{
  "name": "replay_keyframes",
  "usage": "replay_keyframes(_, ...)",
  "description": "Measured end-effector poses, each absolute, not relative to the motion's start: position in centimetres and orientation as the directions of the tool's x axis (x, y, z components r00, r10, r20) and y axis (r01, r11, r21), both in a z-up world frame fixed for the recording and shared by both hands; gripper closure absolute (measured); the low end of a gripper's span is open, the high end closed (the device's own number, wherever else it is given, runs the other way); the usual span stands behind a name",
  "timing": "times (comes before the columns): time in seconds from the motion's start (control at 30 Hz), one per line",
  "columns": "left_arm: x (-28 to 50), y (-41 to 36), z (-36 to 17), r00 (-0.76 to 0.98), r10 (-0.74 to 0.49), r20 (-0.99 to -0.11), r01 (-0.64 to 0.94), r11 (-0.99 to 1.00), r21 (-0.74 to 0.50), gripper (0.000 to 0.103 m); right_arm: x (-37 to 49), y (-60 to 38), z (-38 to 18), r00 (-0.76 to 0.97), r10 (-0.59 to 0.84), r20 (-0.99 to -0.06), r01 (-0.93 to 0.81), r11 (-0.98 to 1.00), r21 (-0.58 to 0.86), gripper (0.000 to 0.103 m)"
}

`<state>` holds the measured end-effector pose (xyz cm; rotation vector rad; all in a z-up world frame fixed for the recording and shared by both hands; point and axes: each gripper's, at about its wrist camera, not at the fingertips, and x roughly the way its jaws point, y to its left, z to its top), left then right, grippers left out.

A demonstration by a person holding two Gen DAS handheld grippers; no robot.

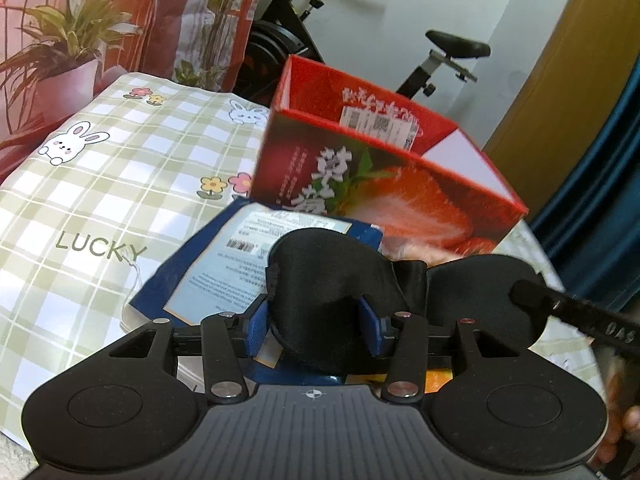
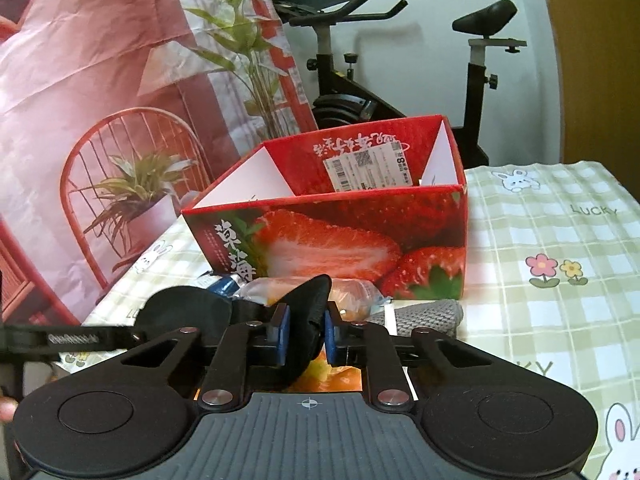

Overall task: Organize soft objects
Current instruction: 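Lift the eye mask with both grippers and carry it over the red box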

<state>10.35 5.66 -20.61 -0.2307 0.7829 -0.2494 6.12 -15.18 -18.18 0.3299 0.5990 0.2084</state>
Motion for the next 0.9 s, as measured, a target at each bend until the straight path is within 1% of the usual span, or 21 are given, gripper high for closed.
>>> replay_keyframes(0.2, 10.6, 6.5, -19.9, 0.691, -0.329, -0.643, 0.123, 0.931, -0.344, 0.053, 6.2, -15.3, -18.0, 0.815, 0.263, -0.516, -0.101, 0.942, 0.321, 0.089)
replay_keyframes(0.37, 11.4, 6.2, -21.0, 0.661, -0.310, -0.683, 0.102, 0.939, -0.328, 0.053, 6.3, -15.5, -18.6, 0.810, 0.249, -0.532, -0.093, 0.948, 0.303, 0.089)
replay_keyframes(0.5, 11.7, 6.8, -21.5, 0.650, -0.345, -0.677, 0.094, 0.920, -0.379, 0.053, 6.4, -15.7, -19.4, 0.800, 0.246, -0.548, -0.078, 0.947, 0.312, 0.089)
replay_keyframes(0.73, 12.0, 6.2, -22.0, 0.630, -0.375, -0.680, 0.116, 0.911, -0.395, 0.053, 6.5, -15.7, -19.9, 0.792, 0.250, -0.557, -0.075, 0.945, 0.317, 0.089)
replay_keyframes(0.77, 12.0, 6.2, -21.9, 0.632, -0.376, -0.677, 0.116, 0.910, -0.398, 0.056, 6.6, -15.7, -19.9, 0.791, 0.251, -0.558, -0.075, 0.945, 0.318, 0.089)
replay_keyframes(0.83, 11.7, 6.3, -21.7, 0.641, -0.381, -0.666, 0.123, 0.908, -0.401, 0.072, 6.6, -15.7, -19.9, 0.789, 0.258, -0.557, -0.080, 0.943, 0.323, 0.089)
replay_keyframes(0.9, 11.4, 6.2, -21.1, 0.656, -0.372, -0.657, 0.136, 0.914, -0.382, 0.080, 6.5, -15.6, -19.5, 0.791, 0.270, -0.550, -0.094, 0.940, 0.327, 0.089)
